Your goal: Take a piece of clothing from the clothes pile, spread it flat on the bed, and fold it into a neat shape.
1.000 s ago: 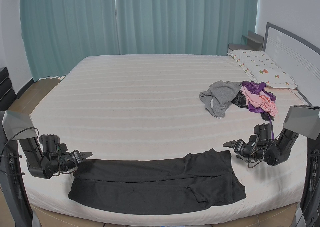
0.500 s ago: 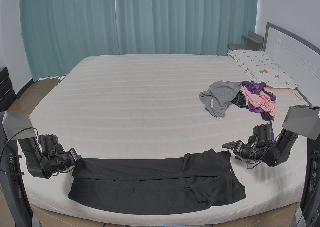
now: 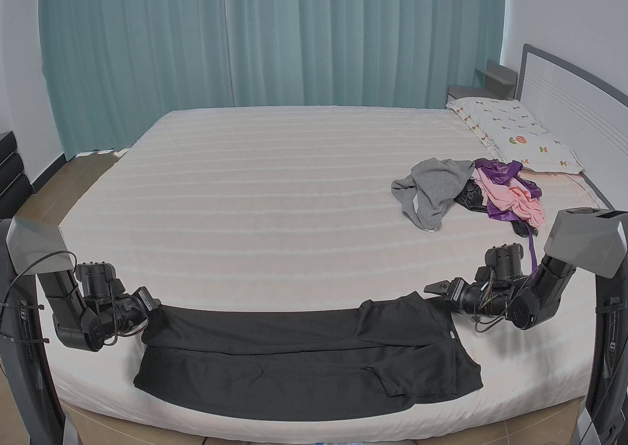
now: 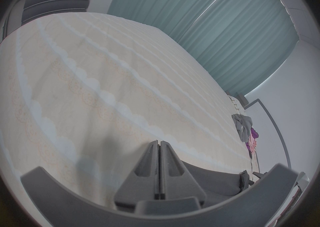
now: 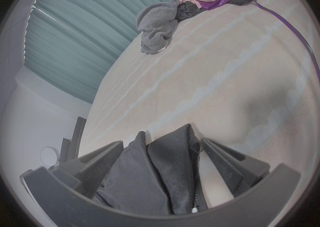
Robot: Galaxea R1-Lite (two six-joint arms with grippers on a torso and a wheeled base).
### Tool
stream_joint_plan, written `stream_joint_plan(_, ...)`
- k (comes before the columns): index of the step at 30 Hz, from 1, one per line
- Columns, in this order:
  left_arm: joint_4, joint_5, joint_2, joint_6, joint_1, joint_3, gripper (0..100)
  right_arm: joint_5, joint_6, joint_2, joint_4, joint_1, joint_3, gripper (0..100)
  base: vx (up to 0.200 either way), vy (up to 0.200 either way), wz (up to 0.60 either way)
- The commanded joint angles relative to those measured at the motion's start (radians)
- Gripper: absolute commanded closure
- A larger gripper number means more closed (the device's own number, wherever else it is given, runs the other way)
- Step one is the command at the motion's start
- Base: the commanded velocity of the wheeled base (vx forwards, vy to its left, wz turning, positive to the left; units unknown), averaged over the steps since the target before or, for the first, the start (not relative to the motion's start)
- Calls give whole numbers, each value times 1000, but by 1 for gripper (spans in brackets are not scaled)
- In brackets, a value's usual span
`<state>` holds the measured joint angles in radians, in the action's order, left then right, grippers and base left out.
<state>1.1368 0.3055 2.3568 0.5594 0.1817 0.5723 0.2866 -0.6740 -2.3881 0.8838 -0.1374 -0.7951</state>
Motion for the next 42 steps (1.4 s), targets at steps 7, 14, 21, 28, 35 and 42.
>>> stream_joint_plan(7, 0, 1, 6, 2, 1, 9, 100, -4, 2, -13, -2, 4, -13, 100, 0, 0, 0)
stream_joint_plan(14, 0, 0, -1, 90, -1, 27, 100, -6, -4, 12, 1, 24, -21, 100, 0, 0, 0)
stream_joint_plan(21, 3, 0, 4, 99, -1, 29, 100, -6, -4, 15, 1, 44, -21, 100, 0, 0, 0)
stream_joint_plan(28, 17, 0, 7, 96, -1, 20, 100, -7, 2, 3, -9, 44, -33, 100, 0, 0, 0)
stream_joint_plan(35, 32, 1, 7, 96, -1, 12, 0, -4, 4, -2, -8, 44, -32, 0, 0, 0, 0)
stream_joint_plan(42, 34, 12, -8, 143, 21, -14, 0, -1, -7, 23, -3, 44, -24, 0, 0, 0, 0)
